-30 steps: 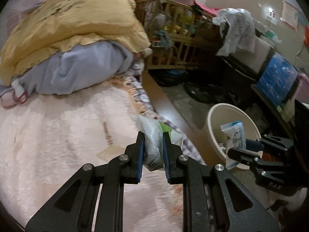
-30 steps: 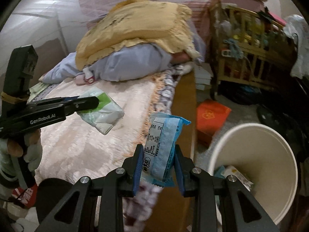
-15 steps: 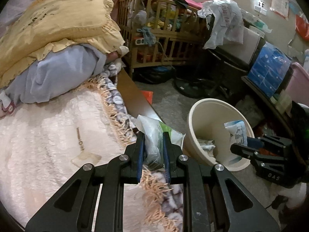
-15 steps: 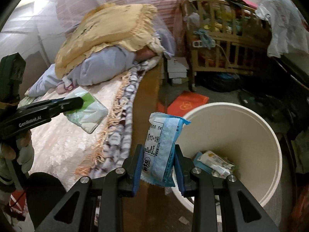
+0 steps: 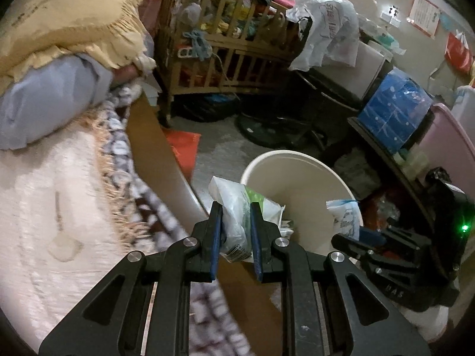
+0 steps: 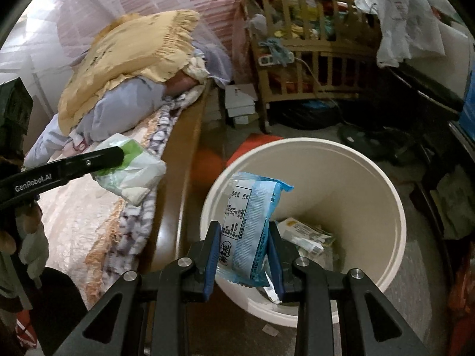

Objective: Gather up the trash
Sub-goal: 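Carry the green wrapper and blue packet over the white bucket, then open both tools over the bucket to drop wrapper and packet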

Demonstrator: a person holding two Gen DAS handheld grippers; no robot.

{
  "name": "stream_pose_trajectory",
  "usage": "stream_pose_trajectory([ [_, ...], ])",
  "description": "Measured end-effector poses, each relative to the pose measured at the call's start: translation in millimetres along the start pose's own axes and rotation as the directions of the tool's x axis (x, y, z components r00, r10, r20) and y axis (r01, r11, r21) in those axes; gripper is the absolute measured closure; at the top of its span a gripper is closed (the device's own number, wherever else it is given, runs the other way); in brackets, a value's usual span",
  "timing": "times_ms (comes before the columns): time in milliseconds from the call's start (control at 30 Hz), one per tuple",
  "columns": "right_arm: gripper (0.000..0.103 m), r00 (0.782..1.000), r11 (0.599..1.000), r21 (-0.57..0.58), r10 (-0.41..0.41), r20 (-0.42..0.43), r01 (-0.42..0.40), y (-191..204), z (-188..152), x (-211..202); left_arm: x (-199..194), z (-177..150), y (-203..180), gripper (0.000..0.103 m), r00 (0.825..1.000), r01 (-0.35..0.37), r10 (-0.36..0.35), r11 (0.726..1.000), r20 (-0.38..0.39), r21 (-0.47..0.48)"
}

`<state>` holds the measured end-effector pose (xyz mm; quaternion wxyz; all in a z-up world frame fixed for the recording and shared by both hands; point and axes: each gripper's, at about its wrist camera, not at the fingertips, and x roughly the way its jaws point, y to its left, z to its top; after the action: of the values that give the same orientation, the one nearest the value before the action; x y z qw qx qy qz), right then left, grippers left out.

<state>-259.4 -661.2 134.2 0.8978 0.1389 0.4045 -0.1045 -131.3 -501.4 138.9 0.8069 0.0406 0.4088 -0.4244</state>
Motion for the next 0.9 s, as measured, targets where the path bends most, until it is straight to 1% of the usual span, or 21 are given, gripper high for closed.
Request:
stream_pose_trajectory([
  [267, 0.074, 1.000, 0.999, 0.046, -0.015, -0.001, 0.015, -18.1, -3.5, 0.4, 17.9, 0.6, -21.2, 0.088, 1.000, 0.009, -0.009, 1.000, -0.017, 0.028],
  [433, 0.074, 1.000, 0.998, 0.064, -0.020, -0.007, 0.020, -23.9, -5.9, 3.0, 25.1, -2.1, -30.5, 0.088, 1.000, 0.001, -0.001, 0.999, 0.001, 0.053],
  [533, 0.074, 1.000, 0.997, 0.071, -0.020, -0.011, 0.021, -25.8, -6.5, 5.3, 28.0, -5.5, -36.0, 0.088, 0.999, -0.037, 0.034, 0.996, 0.030, 0.076],
  [700, 0.074, 1.000, 0.997, 0.079, -0.020, -0.018, 0.021, -26.2, -5.5, 10.8, 31.4, -7.0, -37.4, 0.088, 0.998, -0.041, 0.036, 0.994, 0.047, 0.104],
  [767, 0.074, 1.000, 0.997, 0.077, -0.023, -0.017, 0.024, -26.6, -5.5, 11.6, 33.2, -7.4, -38.1, 0.088, 0.998, -0.036, 0.030, 0.993, 0.052, 0.114],
  [900, 0.074, 0.999, 0.996, 0.080, -0.027, -0.020, 0.029, -27.4, -5.4, 13.2, 37.0, -6.1, -38.0, 0.088, 0.999, -0.008, 0.002, 0.994, 0.052, 0.106],
])
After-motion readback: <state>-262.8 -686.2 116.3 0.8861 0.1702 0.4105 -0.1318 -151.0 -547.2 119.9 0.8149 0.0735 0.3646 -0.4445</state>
